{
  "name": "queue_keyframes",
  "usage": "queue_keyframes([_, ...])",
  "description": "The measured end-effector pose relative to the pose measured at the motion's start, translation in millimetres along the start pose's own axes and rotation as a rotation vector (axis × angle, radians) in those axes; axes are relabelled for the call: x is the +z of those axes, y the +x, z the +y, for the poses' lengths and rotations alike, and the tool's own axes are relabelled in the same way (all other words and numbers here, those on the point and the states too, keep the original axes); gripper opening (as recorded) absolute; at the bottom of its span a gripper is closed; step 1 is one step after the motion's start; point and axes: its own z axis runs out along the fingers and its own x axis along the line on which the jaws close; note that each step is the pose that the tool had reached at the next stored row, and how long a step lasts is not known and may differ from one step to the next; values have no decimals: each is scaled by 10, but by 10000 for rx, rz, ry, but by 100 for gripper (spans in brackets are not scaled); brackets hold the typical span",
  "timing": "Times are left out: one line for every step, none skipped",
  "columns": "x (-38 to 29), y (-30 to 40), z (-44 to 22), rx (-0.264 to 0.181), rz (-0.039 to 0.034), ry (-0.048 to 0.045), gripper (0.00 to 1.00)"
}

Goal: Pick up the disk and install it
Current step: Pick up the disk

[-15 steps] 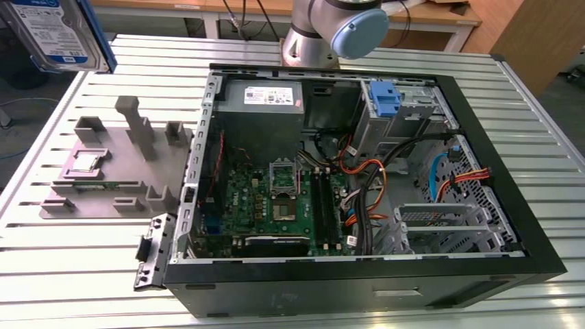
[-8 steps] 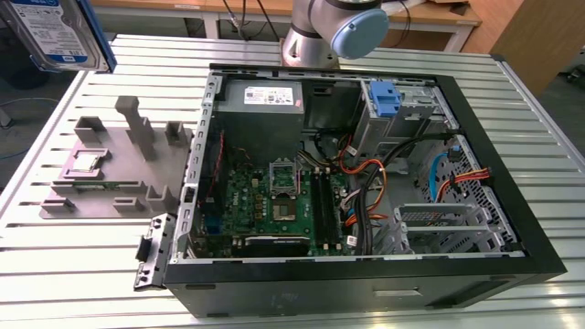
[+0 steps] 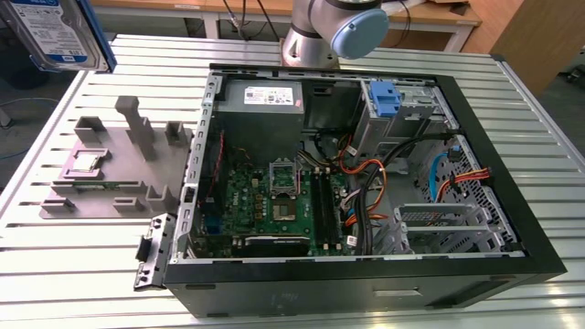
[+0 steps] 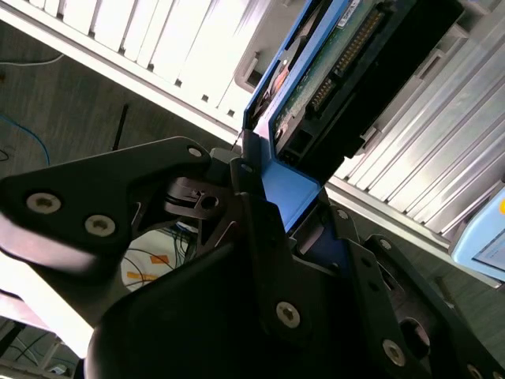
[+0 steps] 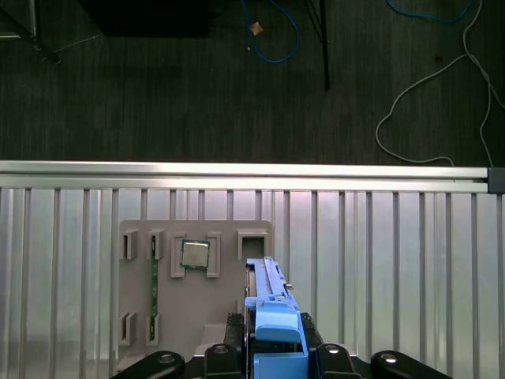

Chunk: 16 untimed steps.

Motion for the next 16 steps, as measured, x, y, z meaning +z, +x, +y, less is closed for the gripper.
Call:
queue_keyframes([-6, 0, 0, 0, 0, 0, 37])
queue_keyframes([-16, -1, 0, 0, 0, 0, 37])
queue_keyframes([-31, -2, 0, 0, 0, 0, 37])
queue_keyframes([-46, -3, 0, 0, 0, 1, 37])
queue_keyframes([-65, -4, 1, 0, 0, 2, 37])
queue_keyframes([-85, -5, 1, 0, 0, 2, 37])
queue_keyframes([-107, -6, 2, 0, -1, 3, 37])
queue_keyframes([-129, -7, 2, 0, 0, 2, 37])
queue_keyframes([-154, -9, 3, 0, 0, 1, 37])
queue_keyframes([-177, -10, 3, -2, -1, 1, 37])
queue_keyframes([-198, -11, 4, -1, -1, 2, 37])
queue_keyframes([-220, -12, 4, 0, 0, 2, 37])
queue_keyframes([-239, -13, 4, 1, -1, 3, 37])
queue_keyframes([-258, -14, 5, 0, -1, 2, 37])
queue_keyframes([-282, -16, 5, 0, 0, 1, 37])
queue_keyframes([-306, -17, 6, 0, 0, 1, 37])
